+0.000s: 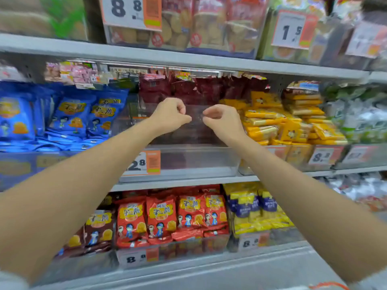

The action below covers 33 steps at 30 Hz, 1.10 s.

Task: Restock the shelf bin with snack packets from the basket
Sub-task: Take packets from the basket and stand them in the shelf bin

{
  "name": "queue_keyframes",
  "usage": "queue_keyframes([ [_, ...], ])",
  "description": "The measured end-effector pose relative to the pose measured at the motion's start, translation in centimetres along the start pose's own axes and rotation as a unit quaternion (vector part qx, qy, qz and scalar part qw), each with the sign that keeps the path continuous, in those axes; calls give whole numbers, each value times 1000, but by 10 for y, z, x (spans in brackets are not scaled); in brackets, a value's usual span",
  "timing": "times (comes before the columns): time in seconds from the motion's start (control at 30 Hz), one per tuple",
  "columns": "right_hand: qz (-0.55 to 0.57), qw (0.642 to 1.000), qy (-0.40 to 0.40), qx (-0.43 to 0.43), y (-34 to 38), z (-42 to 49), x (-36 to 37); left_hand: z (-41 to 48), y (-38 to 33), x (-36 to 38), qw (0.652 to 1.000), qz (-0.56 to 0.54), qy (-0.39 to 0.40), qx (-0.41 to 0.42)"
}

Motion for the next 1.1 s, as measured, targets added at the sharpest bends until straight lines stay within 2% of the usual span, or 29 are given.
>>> queue_keyframes([
  [0.1,-18,1000,-23,-7,-4,-52,-37,-43,-43,27,999,1,45,27],
  [0.23,-27,998,-13,49,-51,-127,-72,-99,-78,89,991,10,127,51],
  [0.4,-20,973,45,226,-162,-238,-97,-168,-80,211,965,23,260,28],
  [0.47,-13,947,77,310,-209,-288,-107,-199,-76,261,947,6,322,14],
  [0.57,-14,886,168,431,-266,-365,-114,-248,-66,333,905,-43,422,-30],
  [0.7,-63,816,209,536,-334,-441,-121,-305,-39,418,851,-89,501,-130],
  [0.83,-176,755,281,565,-391,-495,-115,-349,-16,465,800,-136,533,-241],
  [0.97,-236,695,384,560,-433,-563,-94,-371,8,482,759,-195,509,-356],
  [1.0,-256,690,403,545,-439,-578,-91,-372,13,482,753,-199,504,-373],
  [1.1,-304,687,392,531,-460,-618,-86,-371,23,484,748,-210,489,-396],
])
Point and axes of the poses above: each hand's wrist, its own z-axis towards the middle knuckle, its own x-axis out of the palm, y = z × x, the point moved 4 cm from there along z, towards the middle knuckle, and after that the axes turned 9 degrees about z, right-handed, at the moved point
